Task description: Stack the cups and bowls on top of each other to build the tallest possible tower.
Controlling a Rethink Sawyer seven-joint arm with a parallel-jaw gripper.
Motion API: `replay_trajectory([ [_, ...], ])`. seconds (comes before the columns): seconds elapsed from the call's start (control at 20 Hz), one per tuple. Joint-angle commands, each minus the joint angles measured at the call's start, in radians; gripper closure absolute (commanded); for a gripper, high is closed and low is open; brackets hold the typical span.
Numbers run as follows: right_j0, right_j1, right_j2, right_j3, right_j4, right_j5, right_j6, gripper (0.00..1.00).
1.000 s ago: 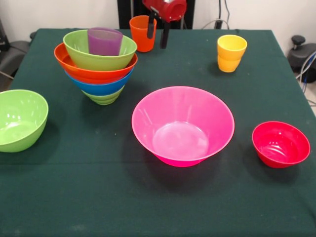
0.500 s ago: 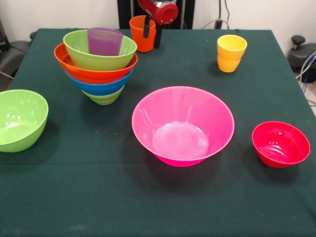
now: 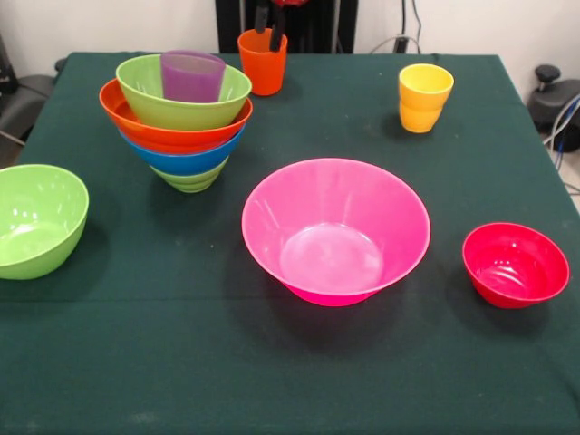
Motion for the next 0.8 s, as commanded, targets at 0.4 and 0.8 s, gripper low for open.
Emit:
replay_trajectory([
  [0.4,0.046,0.066,0.030,0.084,0.099,-0.065,0.175,0.00],
  [0.8,0.044,0.136,0.045,0.066,0.114,-0.142,0.176,0.00],
])
